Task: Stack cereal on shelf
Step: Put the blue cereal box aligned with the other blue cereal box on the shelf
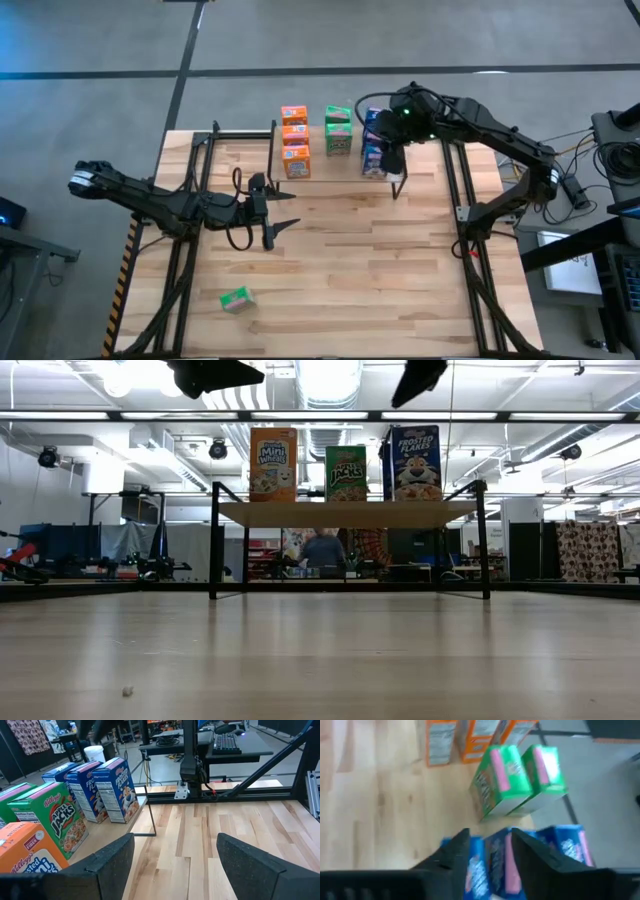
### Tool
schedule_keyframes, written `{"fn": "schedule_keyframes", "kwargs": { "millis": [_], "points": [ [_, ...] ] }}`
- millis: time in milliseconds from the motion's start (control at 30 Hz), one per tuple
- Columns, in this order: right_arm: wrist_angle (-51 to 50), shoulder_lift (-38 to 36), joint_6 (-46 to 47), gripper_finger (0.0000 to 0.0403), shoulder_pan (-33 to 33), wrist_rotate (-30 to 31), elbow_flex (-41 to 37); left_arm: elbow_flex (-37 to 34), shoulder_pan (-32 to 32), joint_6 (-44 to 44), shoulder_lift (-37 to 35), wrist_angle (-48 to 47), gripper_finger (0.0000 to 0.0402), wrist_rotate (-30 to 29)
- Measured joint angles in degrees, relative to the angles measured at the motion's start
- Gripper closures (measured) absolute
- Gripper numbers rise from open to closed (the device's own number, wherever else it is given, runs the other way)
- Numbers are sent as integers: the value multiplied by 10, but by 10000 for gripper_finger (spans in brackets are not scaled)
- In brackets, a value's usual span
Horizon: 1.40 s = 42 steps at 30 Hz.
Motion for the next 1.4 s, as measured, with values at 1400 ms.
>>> {"fn": "schedule_keyframes", "kwargs": {
  "millis": [1400],
  "points": [
    [21, 84, -62, 390, -48, 45, -1, 0, 0, 5, 0, -1, 135, 0]
  ]
}}
